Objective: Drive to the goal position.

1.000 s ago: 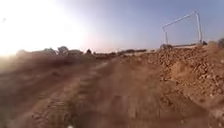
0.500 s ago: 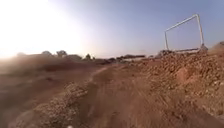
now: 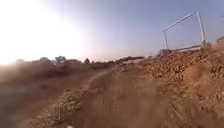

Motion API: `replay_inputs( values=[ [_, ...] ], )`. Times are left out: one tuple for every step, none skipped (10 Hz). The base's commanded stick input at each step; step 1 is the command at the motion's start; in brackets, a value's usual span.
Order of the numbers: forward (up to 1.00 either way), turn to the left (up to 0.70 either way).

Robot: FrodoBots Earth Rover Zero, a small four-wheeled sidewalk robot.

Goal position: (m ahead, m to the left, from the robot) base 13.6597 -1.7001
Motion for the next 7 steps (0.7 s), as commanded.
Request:
replay_inputs(
  values=[
    [0.69, 0.0],
    [0.69, 0.0],
    [0.69, 0.0],
    [0.69, 0.0],
    [0.69, 0.0],
    [0.69, 0.0],
    [0.69, 0.0]
  ],
)
